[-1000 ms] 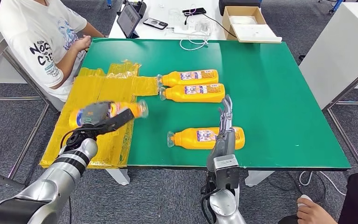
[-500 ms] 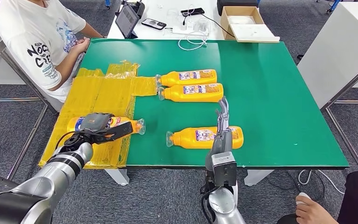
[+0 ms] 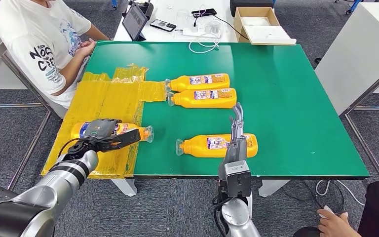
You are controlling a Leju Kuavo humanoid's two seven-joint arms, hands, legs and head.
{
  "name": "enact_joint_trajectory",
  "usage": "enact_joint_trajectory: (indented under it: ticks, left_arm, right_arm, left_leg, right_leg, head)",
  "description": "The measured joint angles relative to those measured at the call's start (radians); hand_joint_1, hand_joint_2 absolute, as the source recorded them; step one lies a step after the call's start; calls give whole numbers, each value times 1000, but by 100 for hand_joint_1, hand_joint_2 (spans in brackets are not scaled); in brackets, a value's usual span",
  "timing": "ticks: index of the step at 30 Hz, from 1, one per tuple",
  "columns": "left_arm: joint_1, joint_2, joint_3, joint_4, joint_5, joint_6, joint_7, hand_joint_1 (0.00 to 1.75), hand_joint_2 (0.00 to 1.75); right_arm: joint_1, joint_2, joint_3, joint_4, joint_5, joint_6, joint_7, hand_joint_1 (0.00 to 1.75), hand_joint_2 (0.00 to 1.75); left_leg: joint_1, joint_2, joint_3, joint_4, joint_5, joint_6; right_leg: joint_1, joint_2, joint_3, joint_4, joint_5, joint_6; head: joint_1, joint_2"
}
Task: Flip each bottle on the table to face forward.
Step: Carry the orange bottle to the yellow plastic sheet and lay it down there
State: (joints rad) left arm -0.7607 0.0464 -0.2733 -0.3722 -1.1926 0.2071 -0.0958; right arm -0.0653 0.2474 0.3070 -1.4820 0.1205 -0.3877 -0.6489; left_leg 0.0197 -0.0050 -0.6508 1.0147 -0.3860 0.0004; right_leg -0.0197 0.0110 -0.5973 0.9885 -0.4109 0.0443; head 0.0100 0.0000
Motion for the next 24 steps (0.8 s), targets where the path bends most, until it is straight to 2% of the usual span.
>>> enact_joint_trajectory:
  ticks: [10, 17, 24]
  left_arm:
    - [-27, -1, 80, 9, 109, -177, -55, 0, 0]
    - [-35, -1, 128, 10, 159, -229, -92, 0, 0]
    - [-39, -6, 250, 11, 380, -396, -211, 0, 0]
  right_arm:
    - [-8, 9, -7, 17, 4, 10, 0, 0, 0]
    - [-20, 14, -12, 37, 4, 13, -4, 0, 0]
    - [-37, 15, -18, 67, -4, 25, -16, 0, 0]
  left_leg:
    - [0, -5, 1, 0, 0, 0]
    - [0, -5, 4, 0, 1, 0]
    - [0, -5, 5, 0, 2, 0]
  right_leg:
    - [0, -3, 3, 0, -1, 0]
    - [0, -3, 5, 0, -1, 0]
    - [0, -4, 7, 0, -1, 0]
  head:
    - [0, 0]
    - [0, 0]
    - [0, 0]
